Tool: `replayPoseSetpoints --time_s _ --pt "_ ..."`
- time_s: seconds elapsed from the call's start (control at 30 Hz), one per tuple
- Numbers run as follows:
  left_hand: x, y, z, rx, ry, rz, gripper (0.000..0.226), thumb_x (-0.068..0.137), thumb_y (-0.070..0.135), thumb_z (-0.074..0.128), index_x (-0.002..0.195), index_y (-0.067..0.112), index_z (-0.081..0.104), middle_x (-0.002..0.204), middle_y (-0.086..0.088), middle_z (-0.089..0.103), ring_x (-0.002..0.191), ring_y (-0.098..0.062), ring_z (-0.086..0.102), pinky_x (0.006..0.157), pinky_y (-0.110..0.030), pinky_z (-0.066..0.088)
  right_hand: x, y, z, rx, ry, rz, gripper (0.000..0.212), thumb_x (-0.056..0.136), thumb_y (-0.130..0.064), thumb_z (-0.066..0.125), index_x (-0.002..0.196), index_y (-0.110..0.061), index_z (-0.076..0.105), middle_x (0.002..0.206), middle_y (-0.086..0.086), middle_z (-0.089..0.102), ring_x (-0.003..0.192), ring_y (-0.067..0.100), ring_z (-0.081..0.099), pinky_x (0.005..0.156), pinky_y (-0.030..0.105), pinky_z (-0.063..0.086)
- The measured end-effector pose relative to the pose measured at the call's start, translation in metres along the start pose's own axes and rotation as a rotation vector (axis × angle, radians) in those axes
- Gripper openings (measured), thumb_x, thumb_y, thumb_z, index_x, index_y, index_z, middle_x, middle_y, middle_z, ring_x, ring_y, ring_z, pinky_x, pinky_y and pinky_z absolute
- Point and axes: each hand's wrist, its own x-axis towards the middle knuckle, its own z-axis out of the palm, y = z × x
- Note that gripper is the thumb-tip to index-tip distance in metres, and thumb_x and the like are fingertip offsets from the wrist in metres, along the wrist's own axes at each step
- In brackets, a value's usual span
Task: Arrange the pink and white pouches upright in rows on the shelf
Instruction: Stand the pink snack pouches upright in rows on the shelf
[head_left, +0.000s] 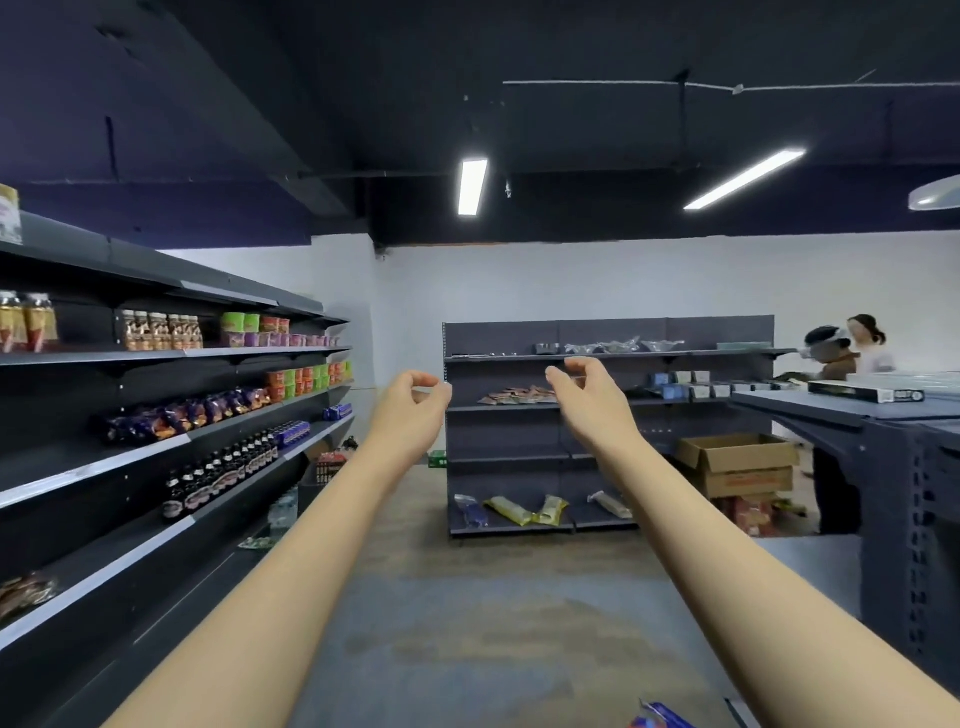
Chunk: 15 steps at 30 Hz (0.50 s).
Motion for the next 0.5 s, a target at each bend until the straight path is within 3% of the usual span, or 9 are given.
replayPoseSetpoints --time_s 0.23,0.4,0.5 --pt "0.1 -0.067 0.029 -0.041 0.07 -0.055 0.018 0.095 0.027 0.046 0.11 0.019 0.048 0.104 -0.004 0.059 0.093 -0.022 0.059 0.081 -0.035 0.046 0.099 0.058 0.06 0.036 -0.011 -0.007 0.044 0.094 -0.037 0.048 0.133 -0.017 0.044 0.101 -0.009 0.05 0.095 0.01 0.048 0.083 0.024 0.034" --pt "0.179 -0.122 0.042 -0.209 0.085 -0.088 0.013 0.096 0.023 0.044 0.106 0.019 0.05 0.092 0.004 0.059 0.077 -0.014 0.057 0.068 -0.029 0.043 0.166 0.108 0.118 0.127 -0.025 0.005 0.043 0.092 -0.039 0.05 0.13 -0.019 0.044 0.091 -0.01 0.061 0.093 0.014 0.062 0.097 0.041 0.048" --pt "0.236 -0.155 0.047 -0.292 0.101 -0.084 0.013 0.095 0.021 0.045 0.106 0.018 0.051 0.093 0.003 0.059 0.076 -0.013 0.056 0.065 -0.026 0.043 0.213 0.135 0.161 0.174 -0.002 -0.008 0.04 0.092 -0.038 0.05 0.128 -0.021 0.045 0.09 -0.008 0.064 0.087 0.013 0.063 0.096 0.041 0.049"
